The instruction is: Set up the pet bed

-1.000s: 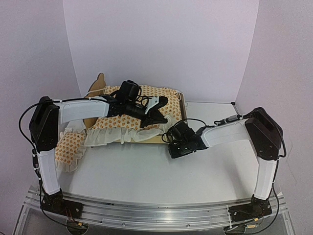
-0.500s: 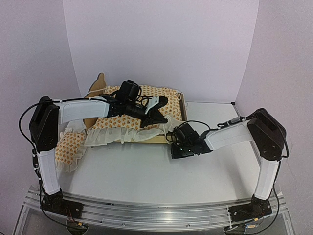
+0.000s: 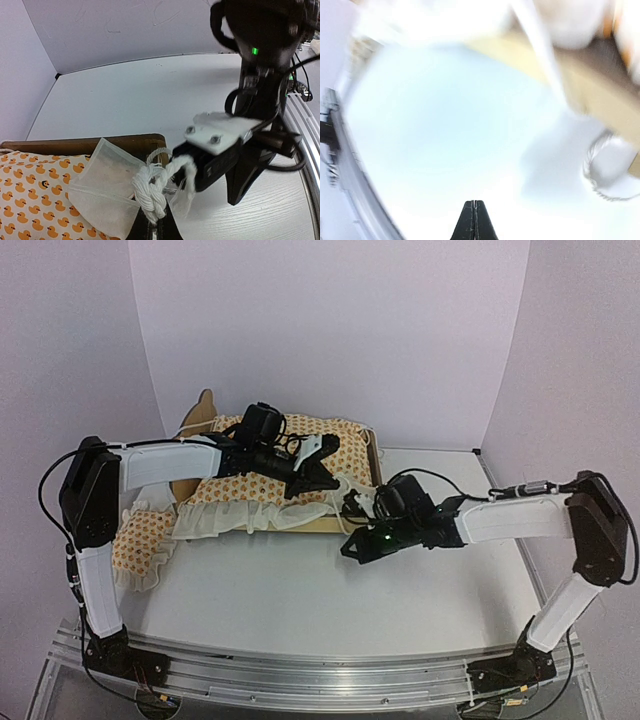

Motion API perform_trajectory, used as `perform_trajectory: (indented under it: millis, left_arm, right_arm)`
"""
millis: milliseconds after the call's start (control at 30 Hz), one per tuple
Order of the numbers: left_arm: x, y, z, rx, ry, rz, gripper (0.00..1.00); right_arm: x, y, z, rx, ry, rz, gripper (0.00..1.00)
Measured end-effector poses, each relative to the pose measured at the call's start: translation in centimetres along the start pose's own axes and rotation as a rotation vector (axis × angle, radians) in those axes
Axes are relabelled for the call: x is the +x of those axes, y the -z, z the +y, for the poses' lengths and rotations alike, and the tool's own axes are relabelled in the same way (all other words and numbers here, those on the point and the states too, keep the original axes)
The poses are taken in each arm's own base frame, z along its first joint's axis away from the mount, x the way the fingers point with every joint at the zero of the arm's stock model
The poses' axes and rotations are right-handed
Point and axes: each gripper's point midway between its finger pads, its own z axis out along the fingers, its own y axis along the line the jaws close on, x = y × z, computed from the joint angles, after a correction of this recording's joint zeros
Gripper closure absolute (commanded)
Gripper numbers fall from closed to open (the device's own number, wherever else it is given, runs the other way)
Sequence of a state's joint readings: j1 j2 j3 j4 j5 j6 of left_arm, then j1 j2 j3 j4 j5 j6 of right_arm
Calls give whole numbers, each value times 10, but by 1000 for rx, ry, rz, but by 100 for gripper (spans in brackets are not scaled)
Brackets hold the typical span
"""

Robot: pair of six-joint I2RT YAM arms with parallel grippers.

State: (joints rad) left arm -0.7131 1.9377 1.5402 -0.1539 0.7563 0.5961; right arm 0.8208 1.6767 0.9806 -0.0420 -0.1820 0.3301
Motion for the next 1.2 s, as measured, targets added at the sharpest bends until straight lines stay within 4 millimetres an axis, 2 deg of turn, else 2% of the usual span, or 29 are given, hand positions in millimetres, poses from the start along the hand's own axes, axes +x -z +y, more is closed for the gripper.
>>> perform_trajectory:
  millis: [100, 200, 400, 467, 633, 900, 1133, 1200]
  left_arm:
    - [0, 0, 0, -1, 0, 0, 100]
    - [0, 0, 0, -1, 0, 0, 100]
    - [0, 0, 0, -1, 0, 0, 100]
    - [0, 0, 0, 0, 1, 0, 100]
    - [0, 0, 0, 0, 0, 0, 100]
    - [0, 0, 0, 0, 1, 1, 100]
    - [0, 0, 0, 0, 1, 1, 100]
    - [0, 0, 0, 0, 1, 1, 100]
  right_arm:
    - [-20, 23, 2, -4, -1, -81, 99]
    - [-24, 28, -19, 67, -53, -113, 93]
    - [-3, 20, -66, 241, -185, -92, 63]
    - [9, 20, -77, 289, -238, -84, 58]
    - [27, 19, -99, 378, -379, -83, 52]
    - [40, -1, -128, 481, -477, -73, 56]
    - [24, -11, -132, 420, -519, -158, 58]
    - [20, -14, -131, 393, -524, -173, 68]
